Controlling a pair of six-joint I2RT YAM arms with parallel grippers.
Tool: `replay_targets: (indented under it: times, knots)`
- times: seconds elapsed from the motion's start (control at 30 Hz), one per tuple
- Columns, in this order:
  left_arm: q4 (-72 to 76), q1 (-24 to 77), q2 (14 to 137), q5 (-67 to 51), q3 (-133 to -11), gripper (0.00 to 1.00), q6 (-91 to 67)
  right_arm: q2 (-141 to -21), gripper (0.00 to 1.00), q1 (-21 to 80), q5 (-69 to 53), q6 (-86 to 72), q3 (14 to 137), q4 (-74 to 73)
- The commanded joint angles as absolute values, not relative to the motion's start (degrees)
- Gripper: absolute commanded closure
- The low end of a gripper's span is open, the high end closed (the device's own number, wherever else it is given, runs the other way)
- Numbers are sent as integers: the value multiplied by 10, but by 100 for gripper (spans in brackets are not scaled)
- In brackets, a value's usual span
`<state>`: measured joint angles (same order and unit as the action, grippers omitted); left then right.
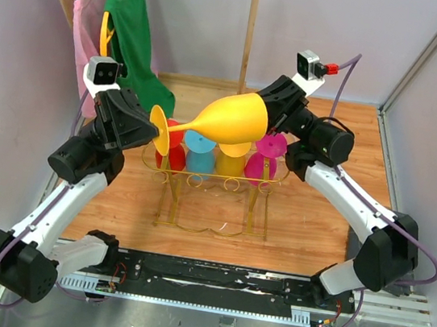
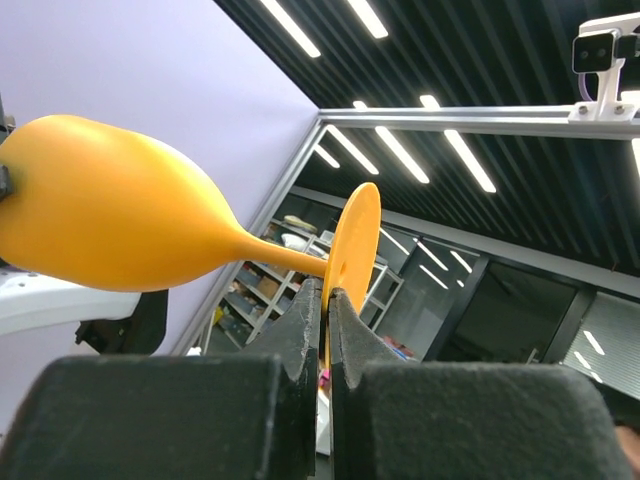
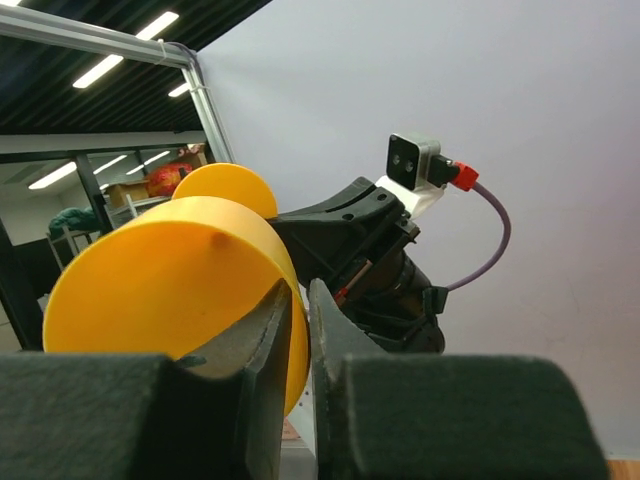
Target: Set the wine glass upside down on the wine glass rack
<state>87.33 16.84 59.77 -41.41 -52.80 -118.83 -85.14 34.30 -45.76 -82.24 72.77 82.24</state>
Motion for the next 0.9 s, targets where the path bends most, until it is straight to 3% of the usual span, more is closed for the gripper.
replay_targets:
  times: [0.0, 0.17, 0.5, 0.87]
  knots:
    - [1008, 164, 585, -406, -539, 100, -1206, -832, 84, 342, -449, -808, 742, 854]
    - [999, 164, 583, -408, -569, 100, -1216, -810, 64, 342, -452, -783, 727, 838]
    - [951, 164, 560, -416, -613, 100, -1212, -753, 58, 308, -457, -751, 687, 806]
    - [740, 164, 466, -440, -579, 100, -1125, -635, 57, 245, -453, -657, 617, 675]
